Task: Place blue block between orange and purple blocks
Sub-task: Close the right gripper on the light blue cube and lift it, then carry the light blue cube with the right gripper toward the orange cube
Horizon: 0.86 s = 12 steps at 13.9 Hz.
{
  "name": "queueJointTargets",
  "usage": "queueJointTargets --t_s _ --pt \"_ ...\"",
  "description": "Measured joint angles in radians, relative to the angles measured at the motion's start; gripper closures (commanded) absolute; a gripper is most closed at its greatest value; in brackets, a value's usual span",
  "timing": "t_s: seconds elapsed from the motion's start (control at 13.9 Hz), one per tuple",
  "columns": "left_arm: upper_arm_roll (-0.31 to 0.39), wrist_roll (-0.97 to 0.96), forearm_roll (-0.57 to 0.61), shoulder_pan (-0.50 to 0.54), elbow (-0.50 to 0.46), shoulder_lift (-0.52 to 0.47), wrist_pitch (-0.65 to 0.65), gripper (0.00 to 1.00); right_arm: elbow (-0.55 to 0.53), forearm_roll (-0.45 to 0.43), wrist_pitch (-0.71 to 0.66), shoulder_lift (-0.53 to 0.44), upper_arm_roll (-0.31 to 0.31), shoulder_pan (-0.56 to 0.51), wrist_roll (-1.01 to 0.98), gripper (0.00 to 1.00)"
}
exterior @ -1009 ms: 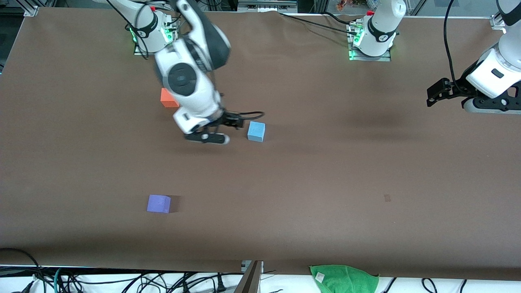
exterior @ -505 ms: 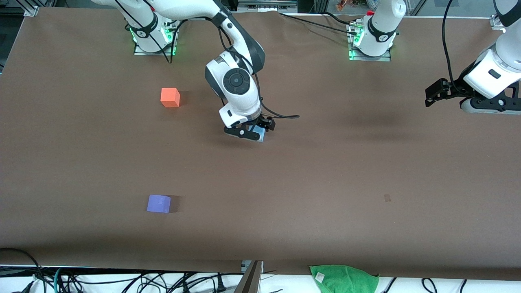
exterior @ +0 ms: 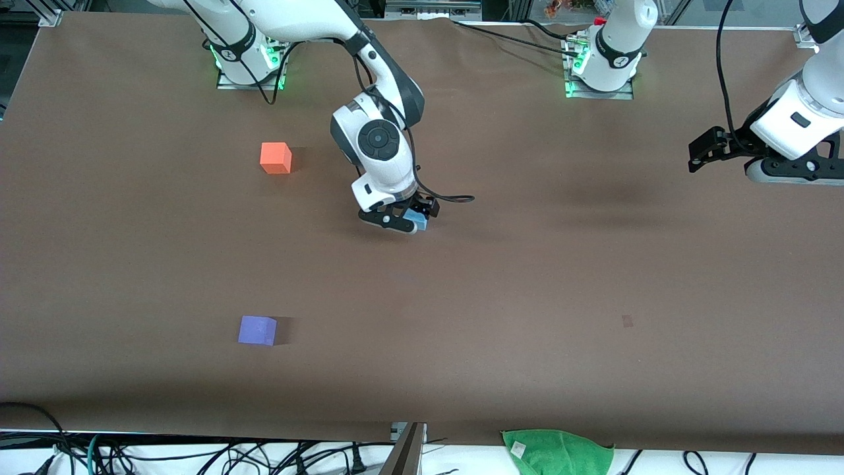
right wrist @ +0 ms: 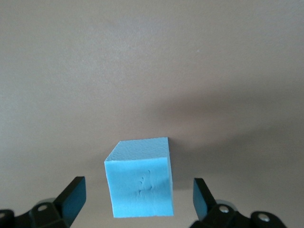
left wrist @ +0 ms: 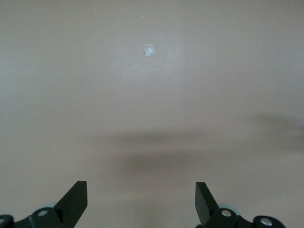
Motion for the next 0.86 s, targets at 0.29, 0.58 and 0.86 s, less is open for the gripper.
queueJointTargets --t_s 0.29,0.58,0.86 --pt "-0.001 0.0 0.0 0.0 0.0 0.0 -0.011 0.0 -0.006 0.0 0.048 0.037 0.001 0.037 0.033 0.0" --pt "0.001 0.0 0.0 0.003 0.0 0.0 -0.013 0.0 -0.017 0.0 0.066 0.066 -0.001 0.043 0.034 0.34" --pt "0.001 0.0 0.0 0.003 0.0 0.0 -0.013 0.0 -0.02 -0.001 0.067 0.066 -0.005 0.043 0.027 0.79"
